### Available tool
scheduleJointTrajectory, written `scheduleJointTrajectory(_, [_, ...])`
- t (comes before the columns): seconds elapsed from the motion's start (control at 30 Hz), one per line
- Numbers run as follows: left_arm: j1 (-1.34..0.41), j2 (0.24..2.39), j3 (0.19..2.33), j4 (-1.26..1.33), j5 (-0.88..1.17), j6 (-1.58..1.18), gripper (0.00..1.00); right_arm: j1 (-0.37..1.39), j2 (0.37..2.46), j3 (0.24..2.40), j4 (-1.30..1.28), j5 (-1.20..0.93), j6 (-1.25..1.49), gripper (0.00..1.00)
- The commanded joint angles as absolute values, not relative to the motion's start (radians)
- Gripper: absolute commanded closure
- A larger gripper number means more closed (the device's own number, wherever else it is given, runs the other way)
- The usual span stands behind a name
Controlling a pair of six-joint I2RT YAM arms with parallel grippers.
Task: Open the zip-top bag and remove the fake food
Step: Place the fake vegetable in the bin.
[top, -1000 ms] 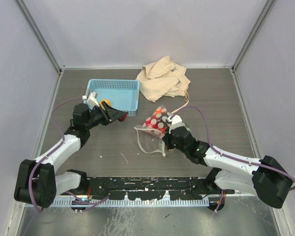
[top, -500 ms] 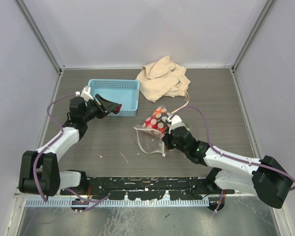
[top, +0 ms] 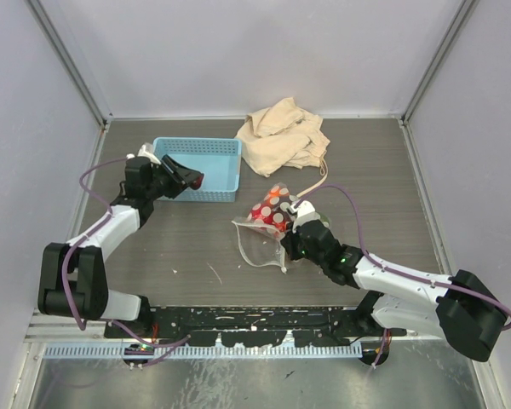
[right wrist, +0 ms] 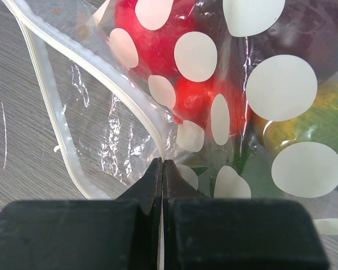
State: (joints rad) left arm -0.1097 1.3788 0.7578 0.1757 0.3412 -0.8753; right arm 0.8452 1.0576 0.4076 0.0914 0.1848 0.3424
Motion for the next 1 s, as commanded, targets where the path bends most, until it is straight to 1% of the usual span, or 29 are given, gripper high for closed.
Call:
scheduleJointTrajectory(0.0, [-0.104,1.389,0.835,0.140,0.264,-0.860,0.93,0.847,1.032,0.407,0.140,0.184,0.334,0.99])
scheduleJointTrajectory(0.3, [-0.104,1.442,0.952,-0.029,0.132,-0.839,0.92,0.847,1.034,0.406,0.141,0.182,0.334,0.99])
scheduleJointTrajectory(0.63, [-0.107,1.525,1.043,-0.092,0.051,-0.842,0.91,0.847,1.036,0.406,0.144,0.182,0.333,0.99])
scheduleJointTrajectory(0.73, [-0.109,1.558,1.076,-0.108,0.029,-0.844,0.88,0.847,1.038,0.408,0.143,0.181,0.333,0.99])
scheduleJointTrajectory(0.83, [-0.115,1.593,1.114,-0.130,0.010,-0.837,0.83,0.847,1.040,0.407,0.145,0.181,0.333,0.99])
scheduleJointTrajectory(0.87, [-0.116,1.605,1.130,-0.135,0.008,-0.833,0.80,0.847,1.040,0.408,0.145,0.180,0.332,0.99])
scheduleJointTrajectory(0.93, [-0.122,1.633,1.164,-0.151,-0.006,-0.819,0.60,0.847,1.042,0.407,0.145,0.179,0.333,0.99])
scheduleJointTrajectory(0.97, [-0.126,1.645,1.182,-0.164,-0.012,-0.809,0.52,0.847,1.042,0.408,0.145,0.179,0.333,0.99])
